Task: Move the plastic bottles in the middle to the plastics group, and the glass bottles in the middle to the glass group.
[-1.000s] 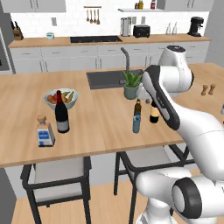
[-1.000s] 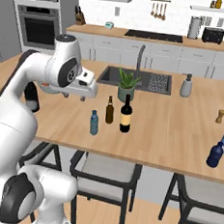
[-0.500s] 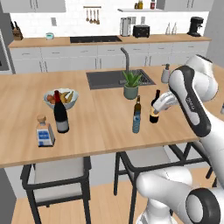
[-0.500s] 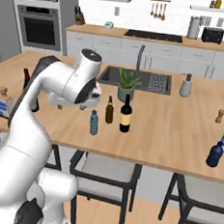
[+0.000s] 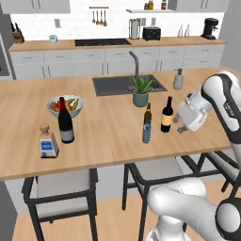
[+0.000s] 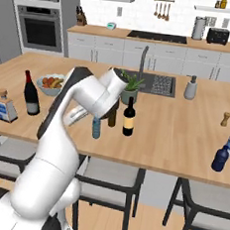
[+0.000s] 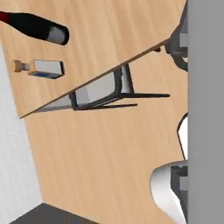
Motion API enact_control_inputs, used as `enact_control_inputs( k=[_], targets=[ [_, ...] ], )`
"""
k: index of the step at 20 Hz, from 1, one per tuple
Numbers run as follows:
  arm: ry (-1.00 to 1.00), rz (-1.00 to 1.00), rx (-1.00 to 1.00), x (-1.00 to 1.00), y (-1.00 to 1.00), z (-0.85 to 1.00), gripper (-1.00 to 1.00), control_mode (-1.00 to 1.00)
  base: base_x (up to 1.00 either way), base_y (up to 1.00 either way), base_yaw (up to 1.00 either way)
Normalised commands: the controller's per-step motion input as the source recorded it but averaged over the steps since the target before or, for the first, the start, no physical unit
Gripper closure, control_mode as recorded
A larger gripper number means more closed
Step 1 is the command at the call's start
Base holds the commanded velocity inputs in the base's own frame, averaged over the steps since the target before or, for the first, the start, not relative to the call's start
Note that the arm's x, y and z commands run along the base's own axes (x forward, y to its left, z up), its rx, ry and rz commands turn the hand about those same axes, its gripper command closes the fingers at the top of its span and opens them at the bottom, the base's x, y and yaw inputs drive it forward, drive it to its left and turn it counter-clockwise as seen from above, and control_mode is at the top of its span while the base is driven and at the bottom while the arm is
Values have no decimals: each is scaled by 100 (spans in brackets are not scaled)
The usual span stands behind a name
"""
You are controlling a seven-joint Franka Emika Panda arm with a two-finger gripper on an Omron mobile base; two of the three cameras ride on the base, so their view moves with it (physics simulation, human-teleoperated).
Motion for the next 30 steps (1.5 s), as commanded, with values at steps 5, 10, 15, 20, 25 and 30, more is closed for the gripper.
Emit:
enact_control_inputs(
  k=[5,10,15,20,25,30],
  targets=[
    [-21,52,25,-12,-21,-25,-100,-100,0,0,0],
    [-16,14,40,9,-17,-31,-100,-100,0,0,0],
    [-15,-7,42,23,-42,-21,-100,-100,0,0,0],
    [-6,-28,22,27,-62,-1,-100,-100,0,0,0],
    [0,-21,28,28,-75,-2,-100,-100,0,0,0],
    [0,-6,26,60,-39,-11,-100,-100,0,0,0]
  ],
)
